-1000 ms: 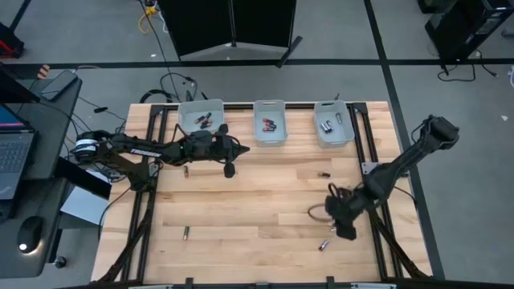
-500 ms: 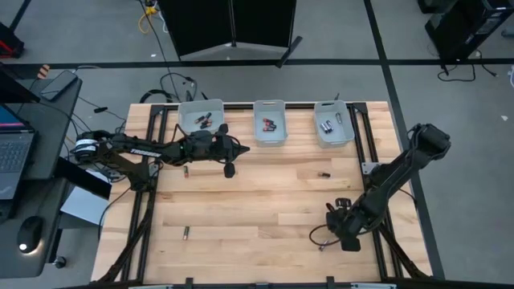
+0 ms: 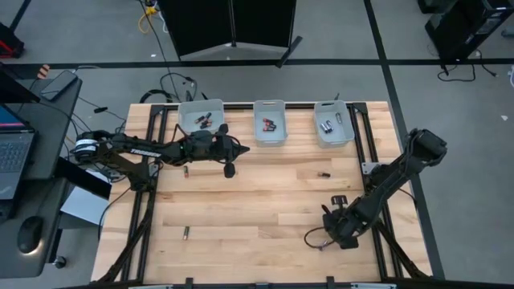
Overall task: Sort batteries
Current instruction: Put the top black silver battery into the right bin
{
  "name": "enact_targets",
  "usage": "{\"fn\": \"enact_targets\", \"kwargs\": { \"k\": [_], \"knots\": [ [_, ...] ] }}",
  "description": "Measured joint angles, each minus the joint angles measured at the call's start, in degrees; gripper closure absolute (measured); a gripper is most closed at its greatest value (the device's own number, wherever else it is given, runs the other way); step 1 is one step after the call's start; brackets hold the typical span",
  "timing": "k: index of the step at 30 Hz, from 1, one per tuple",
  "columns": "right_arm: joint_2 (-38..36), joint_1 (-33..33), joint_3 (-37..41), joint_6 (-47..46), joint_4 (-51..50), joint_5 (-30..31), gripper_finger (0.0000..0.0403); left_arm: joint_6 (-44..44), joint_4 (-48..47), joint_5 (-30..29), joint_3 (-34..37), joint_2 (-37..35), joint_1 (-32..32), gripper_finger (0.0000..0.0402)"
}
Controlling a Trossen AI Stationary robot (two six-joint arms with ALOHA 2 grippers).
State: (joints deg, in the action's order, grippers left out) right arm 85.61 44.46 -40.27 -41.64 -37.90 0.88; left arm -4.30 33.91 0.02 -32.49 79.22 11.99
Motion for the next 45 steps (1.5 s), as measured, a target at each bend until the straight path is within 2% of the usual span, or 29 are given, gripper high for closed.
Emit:
{"fn": "enact_targets", "kwargs": {
  "k": [3,7,10,16,19,21,27,32,38,45],
  "knots": [
    [-1.6,-2.7,-0.8,2.3,-3.2,0.0,0.0349,-0.9,0.5,0.0,0.0,0.0,0.0,0.0398],
    [-6.2,-7.2,-2.5,5.4,-7.7,1.3,0.0349,-1.2,3.3,-1.3,0.0,0.0,0.0,0.0398],
    [-10.4,-13.4,-4.5,9.9,-11.7,3.9,0.0349,-1.2,5.0,-2.2,0.0,0.0,0.0,0.0398],
    [-18.3,-32.0,-9.8,27.5,-17.2,11.6,0.0347,-1.1,5.7,-2.5,-0.1,0.0,0.0,0.0398],
    [-20.5,-44.0,-12.2,36.5,-16.9,13.4,0.0347,-1.2,5.6,-2.6,-0.1,0.0,0.0,0.0398],
    [-20.7,-52.9,-13.3,39.4,-16.9,13.6,0.0347,-1.3,5.7,-2.6,-0.1,0.0,0.0,0.0398],
    [-15.9,-78.0,-13.7,39.7,-14.2,12.9,0.0347,-1.4,5.5,-2.6,0.0,0.0,0.0,0.0398],
    [-8.1,-91.6,-13.7,39.9,-7.5,11.4,0.0341,-1.4,5.4,-2.6,0.0,0.0,0.0,0.0398],
    [2.2,-99.0,-13.7,40.6,-0.9,6.8,0.0344,-1.4,5.3,-2.6,0.0,0.0,0.0,0.0398],
    [9.0,-101.3,-14.0,41.5,1.0,6.9,0.0342,-1.4,5.1,-2.6,0.0,0.0,0.0,0.0398]
  ]
}}
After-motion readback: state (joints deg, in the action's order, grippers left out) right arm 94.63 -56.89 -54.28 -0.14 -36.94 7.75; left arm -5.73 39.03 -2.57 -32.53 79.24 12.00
